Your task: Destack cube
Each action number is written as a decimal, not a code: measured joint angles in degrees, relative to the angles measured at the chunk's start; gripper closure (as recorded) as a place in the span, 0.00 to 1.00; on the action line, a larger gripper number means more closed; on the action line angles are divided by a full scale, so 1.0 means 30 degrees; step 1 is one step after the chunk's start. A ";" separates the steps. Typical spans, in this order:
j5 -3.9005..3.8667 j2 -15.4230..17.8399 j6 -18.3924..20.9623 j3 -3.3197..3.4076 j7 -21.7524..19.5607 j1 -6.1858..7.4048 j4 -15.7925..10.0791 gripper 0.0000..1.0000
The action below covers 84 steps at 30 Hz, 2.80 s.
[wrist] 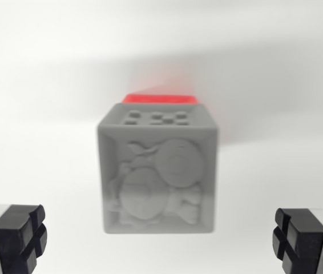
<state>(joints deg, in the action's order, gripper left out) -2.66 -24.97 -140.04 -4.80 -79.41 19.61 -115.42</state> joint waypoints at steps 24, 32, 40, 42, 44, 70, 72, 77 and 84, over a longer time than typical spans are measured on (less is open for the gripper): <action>-0.0089 -0.2598 -0.2337 0.0453 -0.0125 0.0425 0.0252 1.00; -0.0090 -0.2596 -0.2339 0.0455 -0.0125 0.0428 0.0275 1.00; -0.0089 -0.2596 -0.2339 0.0456 -0.0125 0.0429 0.0275 1.00; -0.0089 -0.2596 -0.2339 0.0456 -0.0125 0.0430 0.0275 1.00; -0.0089 -0.2596 -0.2339 0.0456 -0.0125 0.0430 0.0275 1.00; -0.0089 -0.1932 -0.1859 0.0454 -0.0123 0.0429 0.0191 1.00; -0.0088 -0.1742 -0.1688 0.0450 -0.0122 0.0429 0.0169 1.00; -0.0081 -0.1271 -0.1263 0.0440 -0.0116 0.0429 0.0128 1.00; -0.0055 -0.0440 -0.0507 0.0419 -0.0101 0.0429 0.0090 1.00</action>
<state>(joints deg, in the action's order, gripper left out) -2.82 -26.29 -141.56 -3.54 -79.71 20.89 -115.15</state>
